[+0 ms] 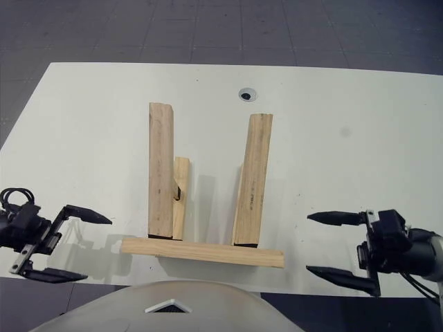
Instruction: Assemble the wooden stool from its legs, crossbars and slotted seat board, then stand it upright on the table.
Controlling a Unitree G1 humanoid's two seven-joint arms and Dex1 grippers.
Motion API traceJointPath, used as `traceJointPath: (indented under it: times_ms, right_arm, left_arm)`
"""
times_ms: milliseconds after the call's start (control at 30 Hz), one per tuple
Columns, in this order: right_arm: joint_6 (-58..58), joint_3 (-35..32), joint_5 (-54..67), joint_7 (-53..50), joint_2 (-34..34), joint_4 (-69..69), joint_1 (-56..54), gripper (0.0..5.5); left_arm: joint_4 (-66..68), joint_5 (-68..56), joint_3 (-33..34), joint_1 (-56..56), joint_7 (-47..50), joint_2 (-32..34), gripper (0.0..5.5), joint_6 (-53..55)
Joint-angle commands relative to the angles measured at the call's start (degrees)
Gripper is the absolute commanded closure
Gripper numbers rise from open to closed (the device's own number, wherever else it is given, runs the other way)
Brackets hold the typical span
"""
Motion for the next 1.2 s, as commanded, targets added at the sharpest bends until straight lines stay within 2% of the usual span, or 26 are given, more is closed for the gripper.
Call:
traceJointPath:
  times_ms: [33,133,233,400,600,833,1200]
  right_arm:
    - [-10.3,2.9,-4.7,0.6,-4.7,2.6,4.6,0.0]
    - [-12.5,5.0,-5.3,0.4,-4.6,1.2,3.4,0.0]
    - [-12.2,6.8,-5.8,-2.1,-3.3,-4.1,1.9,0.0]
    - [-12.2,11.3,-7.8,-8.5,-1.0,-11.8,-0.7,0.0]
    - [-10.5,17.5,-9.3,-13.4,-0.3,-14.7,-5.0,0.0]
    - [-8.9,24.3,-10.0,-16.2,0.0,-13.3,-10.6,1.25]
    - [-8.1,26.5,-9.2,-16.6,-0.6,-12.9,-12.0,3.19]
  left_arm:
    - [0.8,5.7,0.6,0.2,-0.2,-6.8,0.04,-12.2]
    - [0.2,11.4,0.1,-2.3,3.5,-14.6,0.04,-15.8]
    - [-3.6,15.8,-0.6,-2.9,8.2,-19.7,0.04,-15.7]
    - [-6.1,19.3,-1.5,-3.5,12.0,-23.0,0.04,-14.8]
    - [-5.6,20.9,-2.9,-4.9,12.6,-23.7,0.04,-12.4]
    - [-8.5,22.3,-7.6,-7.7,14.3,-26.4,0.0,-7.4]
    - [-9.9,25.7,-10.1,-9.5,16.5,-26.5,1.81,-2.9]
